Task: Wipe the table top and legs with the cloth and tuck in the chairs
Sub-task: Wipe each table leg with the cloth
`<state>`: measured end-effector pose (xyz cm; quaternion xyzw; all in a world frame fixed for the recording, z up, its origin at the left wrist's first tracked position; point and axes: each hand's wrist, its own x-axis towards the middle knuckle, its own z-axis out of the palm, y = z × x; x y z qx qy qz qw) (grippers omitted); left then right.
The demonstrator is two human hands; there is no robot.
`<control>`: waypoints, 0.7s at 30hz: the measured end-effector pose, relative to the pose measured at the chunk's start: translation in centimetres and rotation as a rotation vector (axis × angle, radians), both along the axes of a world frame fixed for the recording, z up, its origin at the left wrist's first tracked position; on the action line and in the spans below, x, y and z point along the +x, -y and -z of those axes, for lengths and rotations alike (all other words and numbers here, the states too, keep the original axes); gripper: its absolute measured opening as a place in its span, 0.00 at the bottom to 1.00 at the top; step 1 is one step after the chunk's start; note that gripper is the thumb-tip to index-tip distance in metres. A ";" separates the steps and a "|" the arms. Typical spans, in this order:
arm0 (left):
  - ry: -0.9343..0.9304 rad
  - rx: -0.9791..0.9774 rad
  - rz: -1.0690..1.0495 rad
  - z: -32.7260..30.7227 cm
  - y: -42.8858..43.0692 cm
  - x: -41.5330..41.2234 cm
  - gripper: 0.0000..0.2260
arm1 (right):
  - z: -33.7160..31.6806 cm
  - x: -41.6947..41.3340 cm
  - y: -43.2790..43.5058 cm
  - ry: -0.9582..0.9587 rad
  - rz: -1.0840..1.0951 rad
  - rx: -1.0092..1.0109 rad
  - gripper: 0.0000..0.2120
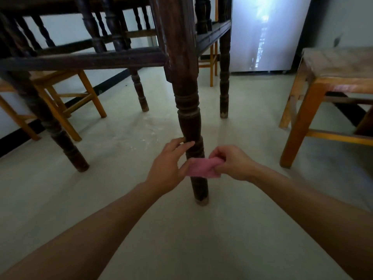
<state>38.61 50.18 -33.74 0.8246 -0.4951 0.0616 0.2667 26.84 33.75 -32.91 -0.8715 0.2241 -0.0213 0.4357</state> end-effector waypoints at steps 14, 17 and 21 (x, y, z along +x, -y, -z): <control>-0.374 -0.567 -0.457 -11.1 1.4 2.5 0.03 | -11.7 2.2 -0.5 0.461 0.213 -0.069 0.12; -0.351 -0.835 -0.673 -12.5 2.1 4.1 0.02 | -12.0 2.5 0.6 0.457 0.319 -0.021 0.13; -0.079 -0.570 -0.160 -10.2 3.3 1.2 0.07 | -11.1 2.6 1.7 0.419 0.361 0.100 0.14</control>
